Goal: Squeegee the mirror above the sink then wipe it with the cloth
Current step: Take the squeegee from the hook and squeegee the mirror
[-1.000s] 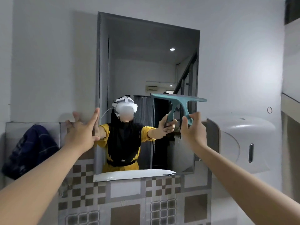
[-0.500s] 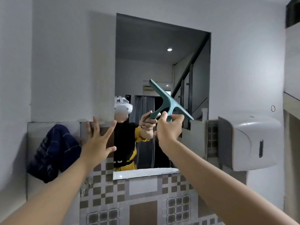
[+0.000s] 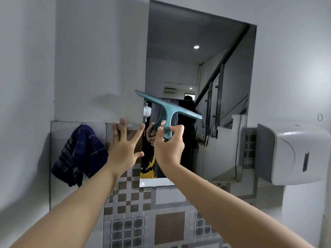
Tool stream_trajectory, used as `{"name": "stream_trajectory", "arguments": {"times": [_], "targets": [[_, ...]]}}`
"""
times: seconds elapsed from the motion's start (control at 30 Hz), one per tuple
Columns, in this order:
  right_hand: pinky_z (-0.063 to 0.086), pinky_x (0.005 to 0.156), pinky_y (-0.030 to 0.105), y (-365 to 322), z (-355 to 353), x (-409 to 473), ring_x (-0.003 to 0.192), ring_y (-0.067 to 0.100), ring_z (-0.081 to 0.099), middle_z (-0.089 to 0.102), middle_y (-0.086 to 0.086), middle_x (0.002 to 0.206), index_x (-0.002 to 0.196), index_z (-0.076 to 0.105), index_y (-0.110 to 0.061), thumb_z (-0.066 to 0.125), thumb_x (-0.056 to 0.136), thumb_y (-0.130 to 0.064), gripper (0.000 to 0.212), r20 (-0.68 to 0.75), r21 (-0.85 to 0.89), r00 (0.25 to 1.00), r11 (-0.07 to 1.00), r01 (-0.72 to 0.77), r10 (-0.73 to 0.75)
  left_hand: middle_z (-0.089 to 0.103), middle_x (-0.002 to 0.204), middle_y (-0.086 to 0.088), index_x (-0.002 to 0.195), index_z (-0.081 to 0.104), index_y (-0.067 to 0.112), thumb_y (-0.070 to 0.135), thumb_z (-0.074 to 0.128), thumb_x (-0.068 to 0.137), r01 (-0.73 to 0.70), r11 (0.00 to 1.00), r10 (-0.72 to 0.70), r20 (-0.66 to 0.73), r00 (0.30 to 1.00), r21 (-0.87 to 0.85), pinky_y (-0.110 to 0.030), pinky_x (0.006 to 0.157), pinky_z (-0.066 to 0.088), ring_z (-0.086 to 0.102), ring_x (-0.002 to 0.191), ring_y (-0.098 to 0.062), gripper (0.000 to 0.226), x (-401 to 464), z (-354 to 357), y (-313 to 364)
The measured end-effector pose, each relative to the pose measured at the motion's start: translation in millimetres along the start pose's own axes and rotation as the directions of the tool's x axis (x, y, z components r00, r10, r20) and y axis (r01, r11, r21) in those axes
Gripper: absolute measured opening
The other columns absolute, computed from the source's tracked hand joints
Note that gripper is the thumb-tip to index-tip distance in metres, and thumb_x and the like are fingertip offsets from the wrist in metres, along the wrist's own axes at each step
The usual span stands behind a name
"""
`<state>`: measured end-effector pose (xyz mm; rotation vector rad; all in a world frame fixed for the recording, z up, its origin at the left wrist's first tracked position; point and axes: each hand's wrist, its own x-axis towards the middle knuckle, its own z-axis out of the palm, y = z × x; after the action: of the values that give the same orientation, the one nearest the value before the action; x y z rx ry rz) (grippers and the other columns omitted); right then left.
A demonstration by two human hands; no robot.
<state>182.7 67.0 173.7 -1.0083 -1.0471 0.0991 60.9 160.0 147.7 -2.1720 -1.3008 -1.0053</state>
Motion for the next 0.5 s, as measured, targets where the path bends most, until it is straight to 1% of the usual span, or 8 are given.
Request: {"name": "stream_trajectory", "arguments": {"times": [0.03,0.07,0.1,0.13,0.2,0.3,0.4,0.5], "targets": [[0.054,0.062,0.037,5.0,-5.9,-2.0,0.093,0.034,0.06,0.058,-0.002,0.087,0.093,0.04,-0.029,0.057,0.091,-0.035,0.018,0.034,-0.048,0.998,0.998,0.05,-0.049,-0.024,0.152,-0.023,0.144,-0.011,0.043,0.049,0.064,0.079,-0.005,1.0,0.005,-0.004,1.0,0.005,-0.06,0.087,0.05,0.015,0.134,-0.058,0.1,-2.1,0.2,0.0],[0.049,0.055,0.032,8.8,-13.0,-2.8,0.085,0.029,0.061,0.059,-0.001,0.086,0.096,0.042,-0.025,0.057,0.092,-0.034,0.018,0.059,-0.093,0.994,0.991,0.094,-0.089,-0.022,0.152,-0.024,0.145,-0.009,0.041,0.05,0.061,0.081,-0.015,1.0,0.015,-0.015,1.0,0.01,-0.061,0.088,0.049,0.011,0.135,-0.057,0.095,-5.1,0.9,0.0],[0.045,0.049,0.026,11.5,-21.2,-1.6,0.072,0.022,0.06,0.059,-0.001,0.081,0.098,0.045,-0.023,0.058,0.092,-0.034,0.019,0.074,-0.134,0.99,0.983,0.129,-0.119,-0.022,0.152,-0.023,0.146,-0.006,0.04,0.051,0.058,0.083,-0.027,1.0,0.027,-0.026,0.999,0.013,-0.062,0.089,0.047,0.001,0.138,-0.053,0.091,-8.7,2.6,-0.6],[0.039,0.043,0.02,13.6,-30.0,1.2,0.058,0.014,0.055,0.058,-0.002,0.074,0.1,0.047,-0.022,0.059,0.092,-0.034,0.02,0.088,-0.177,0.986,0.971,0.158,-0.144,-0.024,0.151,-0.022,0.146,-0.005,0.04,0.051,0.056,0.084,-0.037,0.999,0.037,-0.029,0.999,0.015,-0.063,0.091,0.045,-0.01,0.138,-0.048,0.088,-12.6,4.9,-1.6],[0.03,0.037,0.016,17.9,-48.4,11.3,0.043,0.003,0.042,0.055,-0.007,0.062,0.103,0.051,-0.021,0.062,0.091,-0.035,0.021,0.118,-0.266,0.974,0.939,0.217,-0.192,-0.027,0.151,-0.019,0.145,-0.007,0.043,0.053,0.056,0.083,-0.047,0.999,0.047,-0.024,0.999,0.0,-0.064,0.092,0.044,-0.024,0.136,-0.041,0.088,-19.6,9.9,-4.2],[0.033,0.039,0.018,20.6,-72.2,29.0,0.041,0.003,0.043,0.053,-0.012,0.058,0.105,0.057,-0.02,0.065,0.088,-0.036,0.024,0.165,-0.369,0.95,0.877,0.309,-0.265,-0.032,0.15,-0.017,0.141,-0.013,0.047,0.056,0.061,0.078,-0.046,0.999,0.046,0.0,0.999,-0.015,-0.063,0.091,0.046,-0.032,0.134,-0.038,0.098,-24.7,13.0,-5.4],[0.037,0.041,0.021,20.8,-87.9,44.4,0.044,0.003,0.046,0.052,-0.015,0.057,0.107,0.061,-0.019,0.068,0.086,-0.035,0.027,0.206,-0.42,0.925,0.825,0.379,-0.32,-0.034,0.15,-0.015,0.14,-0.015,0.049,0.055,0.067,0.073,-0.039,0.999,0.039,0.002,0.999,-0.019,-0.066,0.092,0.043,-0.033,0.134,-0.038,0.106,-25.6,14.0,-4.0],[0.046,0.043,0.029,23.6,-99.5,58.8,0.048,0.007,0.053,0.06,-0.01,0.061,0.107,0.064,-0.019,0.069,0.085,-0.035,0.028,0.239,-0.444,0.894,0.777,0.447,-0.378,-0.034,0.15,-0.014,0.141,-0.014,0.048,0.054,0.07,0.071,-0.015,1.0,0.015,0.006,1.0,-0.015,-0.07,0.094,0.037,-0.032,0.135,-0.038,0.109,-24.4,16.2,-4.0]]}}
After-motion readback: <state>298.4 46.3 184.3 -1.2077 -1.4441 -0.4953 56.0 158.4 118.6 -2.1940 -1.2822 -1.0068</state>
